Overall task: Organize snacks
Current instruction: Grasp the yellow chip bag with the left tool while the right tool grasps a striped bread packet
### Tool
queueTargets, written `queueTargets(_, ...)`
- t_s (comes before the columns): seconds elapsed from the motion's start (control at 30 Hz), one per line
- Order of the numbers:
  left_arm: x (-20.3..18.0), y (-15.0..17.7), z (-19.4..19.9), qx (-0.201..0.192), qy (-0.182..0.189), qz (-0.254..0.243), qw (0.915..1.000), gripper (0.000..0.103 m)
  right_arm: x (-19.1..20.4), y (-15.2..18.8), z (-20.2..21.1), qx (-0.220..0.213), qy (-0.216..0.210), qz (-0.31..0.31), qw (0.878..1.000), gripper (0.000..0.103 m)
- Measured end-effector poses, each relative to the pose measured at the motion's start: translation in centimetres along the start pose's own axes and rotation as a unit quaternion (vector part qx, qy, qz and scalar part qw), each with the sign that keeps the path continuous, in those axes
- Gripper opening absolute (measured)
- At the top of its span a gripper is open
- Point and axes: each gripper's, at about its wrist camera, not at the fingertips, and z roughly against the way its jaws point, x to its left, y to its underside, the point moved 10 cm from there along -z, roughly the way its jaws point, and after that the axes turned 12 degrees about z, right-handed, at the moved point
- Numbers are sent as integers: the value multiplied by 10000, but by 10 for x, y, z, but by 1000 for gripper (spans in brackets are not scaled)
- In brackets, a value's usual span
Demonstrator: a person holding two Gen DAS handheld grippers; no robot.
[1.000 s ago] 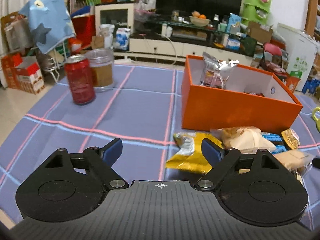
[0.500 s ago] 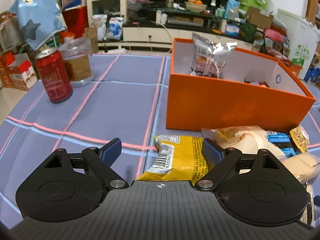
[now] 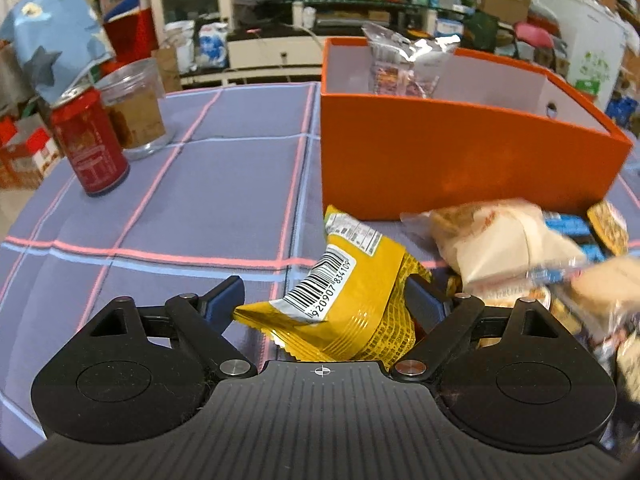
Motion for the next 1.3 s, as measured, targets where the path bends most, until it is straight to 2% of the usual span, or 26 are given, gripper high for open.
queueTargets(0.1,-7,-5,4,-250,111,-290,9992,68,0,-1,-1,-8,-21,40,10000,59)
queueTargets(0.17,-13,-10,11,-433,259,-441,9978,70,-1,-1,-1,7,-34,23,10000,59)
queueTargets(0.27,-19,-2,8,-162,473,-585,9970,71,0,0,0,8,-28,30,10000,62)
queueTargets(0.3,-20,4,4,-61,405,-725,9965,71,0,0,0,13,-29,34,10000,63)
queueTargets(0.37,-17,7,1,-130,248,-904,9955,71,0,-1,-1,13,-27,31,10000,64)
queueTargets(0.5,-10,-5,7,-324,272,-662,9969,69,-1,-1,-1,4,-31,28,10000,64)
queueTargets(0.67,-13,-3,3,-402,291,-806,9955,67,-1,-1,-2,-2,-27,34,10000,64)
queueTargets(0.77,-12,-3,5,-391,262,-734,9962,62,-2,-1,-2,3,-15,20,10000,60)
queueTargets(0.83,-12,-6,9,-421,264,-628,9968,52,-4,-2,-1,9,-4,-6,10000,55)
queueTargets(0.9,-13,-9,17,-493,295,-586,9966,46,-7,-2,-1,2,-14,-55,10000,52)
queueTargets(1.1,-14,-10,33,-620,353,-726,9948,45,-6,-3,2,-16,15,62,10000,52)
queueTargets(1.3,-9,-10,61,-886,423,-831,9917,44,1,-13,20,-285,176,363,9988,52)
